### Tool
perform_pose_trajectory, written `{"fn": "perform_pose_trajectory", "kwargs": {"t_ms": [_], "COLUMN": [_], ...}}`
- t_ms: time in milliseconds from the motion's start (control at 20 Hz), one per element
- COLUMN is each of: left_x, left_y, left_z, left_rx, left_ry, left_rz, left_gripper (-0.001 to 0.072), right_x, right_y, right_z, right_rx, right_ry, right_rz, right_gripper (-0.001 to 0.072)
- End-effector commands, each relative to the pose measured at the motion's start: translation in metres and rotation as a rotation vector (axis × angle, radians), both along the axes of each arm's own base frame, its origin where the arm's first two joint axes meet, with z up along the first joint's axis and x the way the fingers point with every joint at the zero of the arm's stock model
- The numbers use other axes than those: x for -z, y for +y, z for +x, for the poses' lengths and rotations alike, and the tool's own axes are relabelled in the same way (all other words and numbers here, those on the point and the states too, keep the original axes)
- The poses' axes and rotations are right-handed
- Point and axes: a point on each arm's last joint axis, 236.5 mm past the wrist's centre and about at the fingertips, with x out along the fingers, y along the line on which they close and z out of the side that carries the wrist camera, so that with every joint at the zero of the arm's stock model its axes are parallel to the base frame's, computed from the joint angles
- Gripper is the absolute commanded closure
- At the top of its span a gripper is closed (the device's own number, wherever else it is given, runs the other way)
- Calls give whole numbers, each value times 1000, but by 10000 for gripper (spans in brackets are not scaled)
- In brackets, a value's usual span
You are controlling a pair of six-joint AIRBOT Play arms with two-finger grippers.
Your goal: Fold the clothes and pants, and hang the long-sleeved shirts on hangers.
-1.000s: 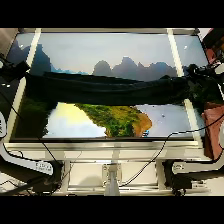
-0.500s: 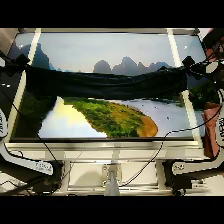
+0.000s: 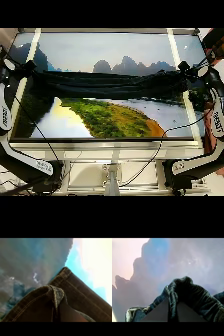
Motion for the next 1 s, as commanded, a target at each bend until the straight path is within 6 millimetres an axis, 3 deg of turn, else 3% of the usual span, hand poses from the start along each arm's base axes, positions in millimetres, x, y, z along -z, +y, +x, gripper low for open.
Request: {"fn": "perform_pose_trajectory", "kwargs": {"t_ms": [0,150,350,500,750,950], "left_x": [-6,-38,-55,-72,-64,-72], "left_y": [1,-6,-24,-28,-24,-21], "left_z": [14,38,57,63,50,49], "left_rx": [-6,12,47,51,88,91], "left_ry": [-64,-203,-295,-351,-265,-272], "left_rz": [16,71,108,123,188,212], "left_gripper": [680,680,681,680,681,680], "right_x": [-18,-51,-78,-80,-79,-84], "right_y": [-1,12,26,24,23,22], "right_z": [18,44,60,61,60,61], "right_rx": [1,-52,-65,-68,-68,-66], "right_ry": [-102,-254,-378,-382,-380,-396], "right_rz": [-39,-150,-201,-216,-216,-225], "right_gripper": [674,675,675,675,675,675]}}
